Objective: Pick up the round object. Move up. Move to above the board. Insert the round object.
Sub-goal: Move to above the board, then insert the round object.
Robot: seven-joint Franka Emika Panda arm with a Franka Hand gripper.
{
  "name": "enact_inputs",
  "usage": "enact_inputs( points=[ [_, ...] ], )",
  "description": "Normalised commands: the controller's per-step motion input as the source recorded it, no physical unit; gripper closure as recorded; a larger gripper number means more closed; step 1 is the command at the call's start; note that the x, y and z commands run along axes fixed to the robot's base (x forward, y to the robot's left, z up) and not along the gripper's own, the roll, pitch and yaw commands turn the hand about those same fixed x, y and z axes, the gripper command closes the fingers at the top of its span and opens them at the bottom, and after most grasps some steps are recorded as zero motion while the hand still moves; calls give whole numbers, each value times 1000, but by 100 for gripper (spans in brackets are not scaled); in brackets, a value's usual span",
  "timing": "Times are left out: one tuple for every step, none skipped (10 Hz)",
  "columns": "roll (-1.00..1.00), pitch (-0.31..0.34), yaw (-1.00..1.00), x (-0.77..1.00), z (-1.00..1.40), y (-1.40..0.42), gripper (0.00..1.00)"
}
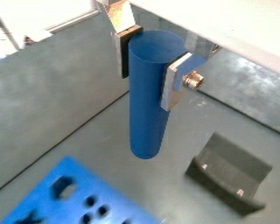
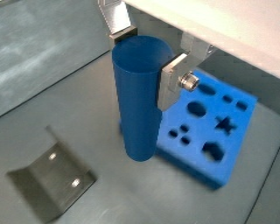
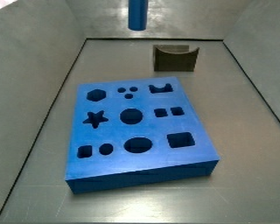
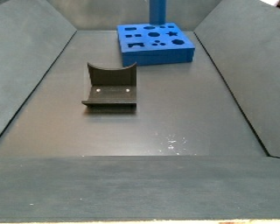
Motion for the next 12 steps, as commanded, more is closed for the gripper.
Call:
enact_inputs(
  points=[
    [0,50,8,-29,352,-1000,100],
    [0,46,9,-22,360,-1000,100],
    [-6,52,6,-21,363,-1000,100],
    [2,63,6,-11,374,-1000,100],
    [-4,72,8,9,351,-935,100],
    [8,95,9,38,222,-585,100],
    [8,112,7,58,135,-351,100],
    [12,115,4,61,78,-188,100],
    [0,0,0,0,-97,-3,100],
    [0,-63,157,-191,-40,-97,100],
    [3,-77,0,0,-109,0,100],
    [-154,-189,40,343,-823,-311,100]
  ],
)
